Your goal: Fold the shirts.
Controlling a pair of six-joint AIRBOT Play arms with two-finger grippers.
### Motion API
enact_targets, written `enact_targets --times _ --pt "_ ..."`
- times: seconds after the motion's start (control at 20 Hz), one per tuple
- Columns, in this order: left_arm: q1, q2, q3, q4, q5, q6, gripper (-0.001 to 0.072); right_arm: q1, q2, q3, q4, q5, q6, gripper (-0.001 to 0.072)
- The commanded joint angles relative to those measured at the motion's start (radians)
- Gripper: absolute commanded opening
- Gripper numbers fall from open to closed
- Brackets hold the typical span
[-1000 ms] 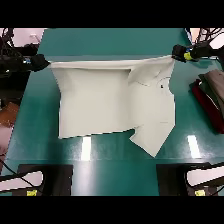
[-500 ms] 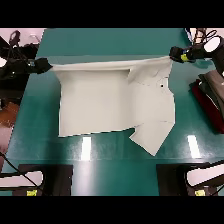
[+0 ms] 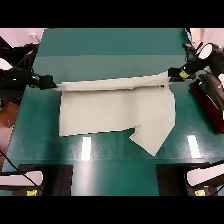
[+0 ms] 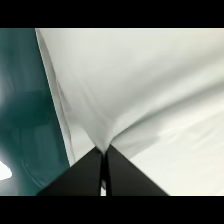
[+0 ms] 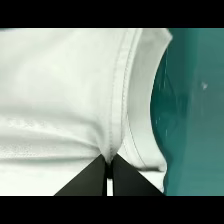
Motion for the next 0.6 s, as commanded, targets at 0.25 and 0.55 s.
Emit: enact_targets --times 0.25,0.55 --pt "0.000 -0.004 -0.085 0.019 -0.021 -0.075 0.0355 -0.002 0.000 -0.001 0.074 0.043 0.000 0.0355" --pt "0.028 0.010 -0.085 0.031 -0.189 -0.092 0.0501 -0.003 0.011 0.142 0.152 0.276 -0.074 0.0339"
